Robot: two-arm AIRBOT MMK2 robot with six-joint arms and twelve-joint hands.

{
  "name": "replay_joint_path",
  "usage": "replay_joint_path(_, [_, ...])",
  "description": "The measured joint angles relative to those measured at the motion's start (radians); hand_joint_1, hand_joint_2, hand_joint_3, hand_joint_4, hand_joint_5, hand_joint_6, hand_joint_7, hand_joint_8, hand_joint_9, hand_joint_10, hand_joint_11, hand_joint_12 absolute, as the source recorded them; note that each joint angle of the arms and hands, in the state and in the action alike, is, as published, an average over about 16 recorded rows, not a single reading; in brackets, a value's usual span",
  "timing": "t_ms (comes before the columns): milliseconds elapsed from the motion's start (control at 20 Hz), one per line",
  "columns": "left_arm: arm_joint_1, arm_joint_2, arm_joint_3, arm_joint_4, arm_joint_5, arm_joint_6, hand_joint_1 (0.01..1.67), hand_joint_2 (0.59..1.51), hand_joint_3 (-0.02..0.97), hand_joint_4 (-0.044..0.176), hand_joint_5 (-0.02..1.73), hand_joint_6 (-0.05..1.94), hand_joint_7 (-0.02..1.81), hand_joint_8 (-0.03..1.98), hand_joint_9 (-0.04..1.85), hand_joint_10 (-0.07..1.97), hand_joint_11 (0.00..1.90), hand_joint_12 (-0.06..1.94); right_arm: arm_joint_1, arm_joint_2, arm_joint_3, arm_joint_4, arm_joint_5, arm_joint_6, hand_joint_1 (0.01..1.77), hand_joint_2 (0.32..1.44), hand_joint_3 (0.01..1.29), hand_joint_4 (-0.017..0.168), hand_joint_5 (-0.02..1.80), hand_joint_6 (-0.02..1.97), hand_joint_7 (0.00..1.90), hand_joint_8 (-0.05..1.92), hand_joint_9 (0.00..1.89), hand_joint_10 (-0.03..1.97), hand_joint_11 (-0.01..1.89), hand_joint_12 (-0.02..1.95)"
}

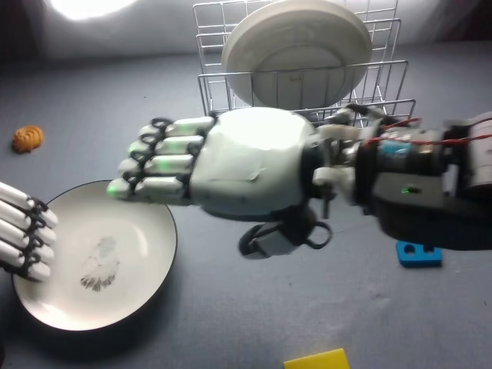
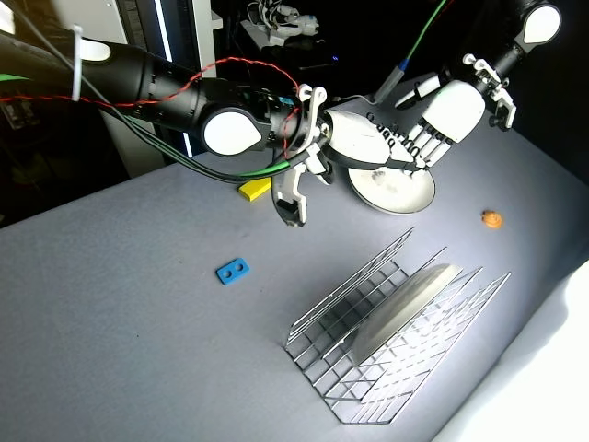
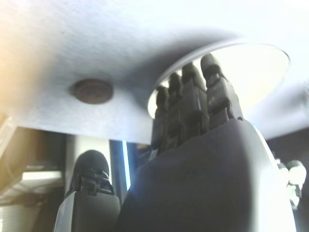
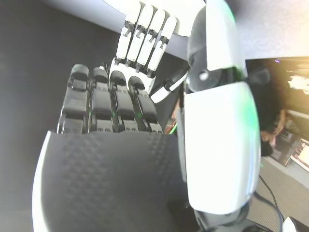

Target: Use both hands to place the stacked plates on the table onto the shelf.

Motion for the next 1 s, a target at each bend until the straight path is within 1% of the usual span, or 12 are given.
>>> replay_joint_path(250, [-0.029,0.017,-0.002,0.008,-0.007,-0.001,0.02,1.181,0.016,0.000,0.22,0.02,0.22,0.00,0.17,0.01,0.02,0.32,0.003,0.129,-0.102,0.030,-0.006,0.000,1.19,0.94,0.01,0.001,0.02,0.02,0.01,0.01,0.01,0.00,0.01,0.01])
replay_joint_path(550, [-0.024,0.030,0.002,0.008,-0.012,0.000,0.02,1.178,0.017,-0.001,0.22,0.01,0.22,0.00,0.17,0.01,0.02,0.33,0.009,0.262,-0.196,0.075,-0.016,-0.001,1.18,0.93,0.01,0.001,0.02,0.02,0.01,0.01,0.01,0.00,0.01,0.01])
replay_joint_path(750, [-0.011,0.031,0.007,0.009,-0.014,0.001,0.02,1.179,0.016,-0.001,0.22,0.01,0.21,0.00,0.17,0.00,0.02,0.33,0.010,0.316,-0.226,0.096,-0.022,-0.001,1.17,0.93,0.01,0.001,0.02,0.02,0.01,0.01,0.02,0.00,0.01,0.01])
replay_joint_path(1000, [0.007,0.025,0.009,0.008,-0.012,0.003,0.02,1.178,0.016,-0.002,0.21,0.00,0.21,0.00,0.17,0.00,0.01,0.32,0.010,0.337,-0.233,0.113,-0.029,-0.001,1.17,0.93,0.01,0.000,0.02,0.02,0.01,0.01,0.01,0.00,0.01,0.01])
